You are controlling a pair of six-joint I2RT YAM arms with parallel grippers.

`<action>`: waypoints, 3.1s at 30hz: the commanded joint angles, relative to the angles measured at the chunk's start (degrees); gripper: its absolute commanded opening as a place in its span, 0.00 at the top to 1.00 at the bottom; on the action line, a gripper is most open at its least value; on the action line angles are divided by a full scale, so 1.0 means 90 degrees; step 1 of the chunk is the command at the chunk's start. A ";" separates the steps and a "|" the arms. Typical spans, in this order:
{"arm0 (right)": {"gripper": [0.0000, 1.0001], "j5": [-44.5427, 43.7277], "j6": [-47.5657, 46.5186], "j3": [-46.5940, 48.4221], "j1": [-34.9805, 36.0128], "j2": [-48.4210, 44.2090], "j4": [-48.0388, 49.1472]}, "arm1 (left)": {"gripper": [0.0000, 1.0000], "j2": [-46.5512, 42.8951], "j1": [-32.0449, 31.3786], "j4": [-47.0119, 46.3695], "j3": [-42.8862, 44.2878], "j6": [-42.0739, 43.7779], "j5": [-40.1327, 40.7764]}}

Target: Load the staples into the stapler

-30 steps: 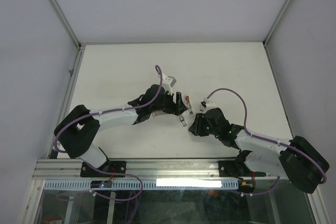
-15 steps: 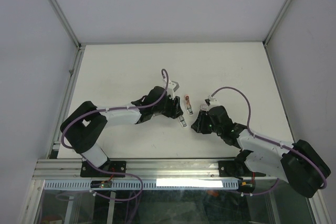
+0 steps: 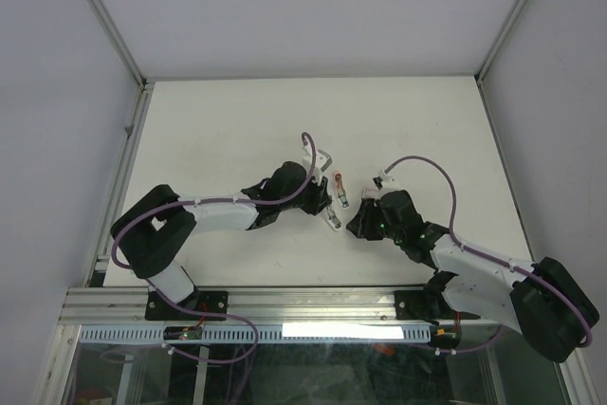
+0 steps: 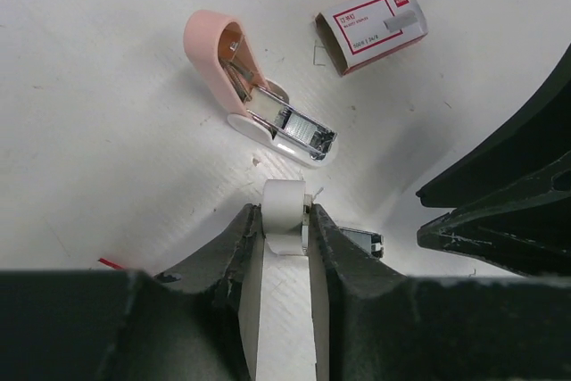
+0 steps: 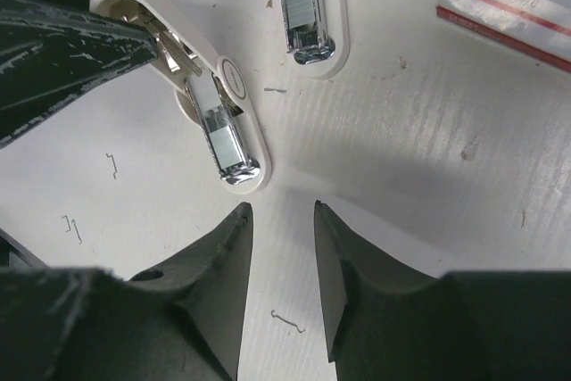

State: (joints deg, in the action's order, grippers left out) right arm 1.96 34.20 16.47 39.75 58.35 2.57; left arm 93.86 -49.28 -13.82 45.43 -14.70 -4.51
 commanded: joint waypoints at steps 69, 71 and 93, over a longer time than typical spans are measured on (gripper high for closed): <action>0.56 0.0168 -0.0443 0.0764 -0.0709 -0.1400 -0.1272 | 0.01 -0.0153 -0.0250 -0.0180 0.0177 0.1552 -0.1215; 0.55 0.0200 -0.0406 0.0741 -0.0730 -0.1451 -0.1272 | 0.02 0.0058 -0.0162 -0.0085 0.0260 0.1526 -0.1299; 0.53 0.0471 -0.0440 0.0640 -0.1002 -0.1379 -0.1106 | 0.06 -0.0157 -0.0717 -0.0192 -0.0839 0.0765 -0.1212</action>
State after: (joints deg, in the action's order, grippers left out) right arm 5.02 30.57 21.56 31.24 45.78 -10.57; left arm 94.94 -51.99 -14.61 40.23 -5.82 -19.57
